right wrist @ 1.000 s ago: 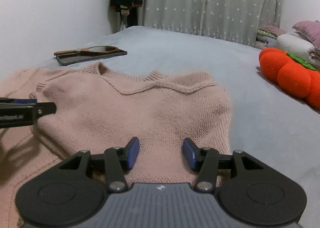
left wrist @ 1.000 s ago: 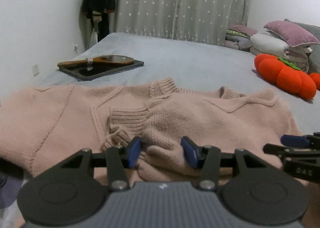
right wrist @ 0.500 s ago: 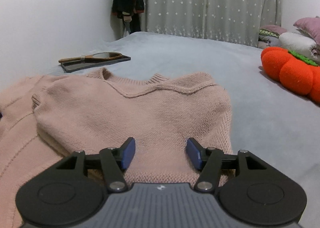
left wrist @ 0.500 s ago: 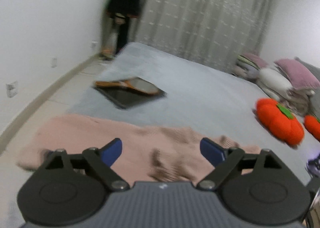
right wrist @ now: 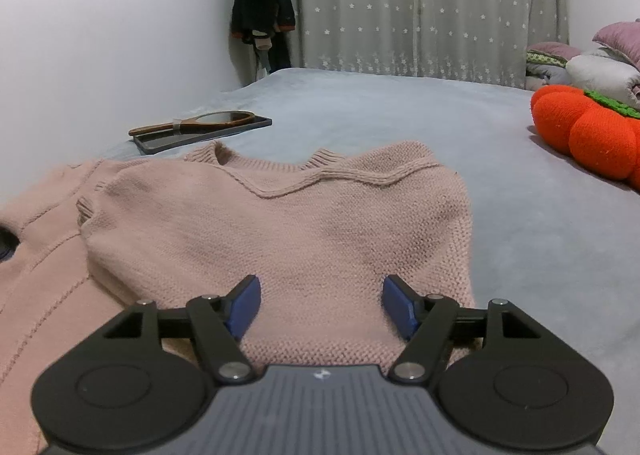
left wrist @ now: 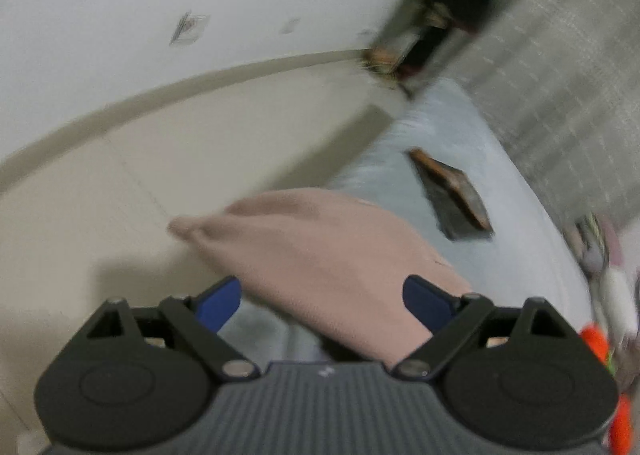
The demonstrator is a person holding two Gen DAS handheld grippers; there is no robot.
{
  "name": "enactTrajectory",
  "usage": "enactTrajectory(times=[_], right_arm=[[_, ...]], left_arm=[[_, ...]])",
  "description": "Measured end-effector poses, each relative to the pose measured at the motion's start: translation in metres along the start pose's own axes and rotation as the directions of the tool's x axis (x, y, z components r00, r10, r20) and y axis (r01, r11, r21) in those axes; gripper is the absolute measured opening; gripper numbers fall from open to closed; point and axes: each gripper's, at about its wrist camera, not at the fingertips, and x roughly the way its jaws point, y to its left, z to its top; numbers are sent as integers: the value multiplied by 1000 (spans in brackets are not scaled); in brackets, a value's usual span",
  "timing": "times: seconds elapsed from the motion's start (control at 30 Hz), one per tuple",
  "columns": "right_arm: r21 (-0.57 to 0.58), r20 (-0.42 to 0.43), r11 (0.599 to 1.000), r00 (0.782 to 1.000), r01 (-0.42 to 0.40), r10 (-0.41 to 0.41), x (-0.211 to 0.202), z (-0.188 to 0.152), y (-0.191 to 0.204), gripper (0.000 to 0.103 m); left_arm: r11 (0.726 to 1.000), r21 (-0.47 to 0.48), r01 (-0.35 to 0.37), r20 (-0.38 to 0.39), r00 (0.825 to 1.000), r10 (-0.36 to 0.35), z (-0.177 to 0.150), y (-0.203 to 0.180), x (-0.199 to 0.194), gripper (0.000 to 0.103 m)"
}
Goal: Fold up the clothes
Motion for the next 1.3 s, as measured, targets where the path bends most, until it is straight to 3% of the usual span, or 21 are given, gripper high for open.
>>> enactTrajectory(times=[0.13, 0.3, 0.4, 0.5, 0.57, 0.6, 0.63, 0.7, 0.77, 1.0, 1.17, 1.3], right_arm=[[-2, 0, 1000, 1000, 1, -1, 0, 0, 1, 68], [-1, -1, 1000, 1000, 1, -1, 1, 0, 1, 69], [5, 1, 1000, 1000, -8, 8, 1, -1, 0, 70], [12, 2, 1000, 1000, -19, 19, 2, -2, -1, 72], [9, 1, 1000, 1000, -20, 20, 2, -2, -1, 73], [8, 1, 1000, 1000, -20, 20, 2, -2, -1, 73], [8, 1, 1000, 1000, -20, 20, 2, -2, -1, 73], [8, 2, 1000, 1000, -20, 20, 2, -2, -1, 73], [8, 2, 1000, 1000, -20, 20, 2, -2, -1, 73], [6, 2, 1000, 1000, -20, 20, 2, -2, -2, 73], [8, 2, 1000, 1000, -22, 22, 2, -2, -2, 73], [8, 2, 1000, 1000, -23, 23, 2, -3, -2, 73]], left_arm=[[984, -179, 2, -45, 999, -11, 2, 38, 29, 87], [906, -421, 27, -74, 995, -64, -2, 72, 72, 83], [830, -555, 56, -37, 995, -91, -12, 91, 92, 82], [706, -695, 136, 37, 987, -153, -23, 113, 107, 67], [655, -733, 185, 87, 980, -180, -27, 120, 111, 33], [654, -730, 201, 109, 978, -178, -27, 120, 109, 22], [677, -705, 210, 132, 977, -165, -24, 117, 105, 14], [737, -633, 235, 188, 971, -149, -17, 106, 92, 13], [772, -573, 274, 248, 956, -156, -9, 93, 77, 13], [820, -406, 404, 361, 895, -262, 10, 31, 30, 13], [843, -258, 471, 384, 851, -358, 11, -34, -2, 12], [843, -112, 527, 360, 812, -460, -5, -93, -28, 13]])
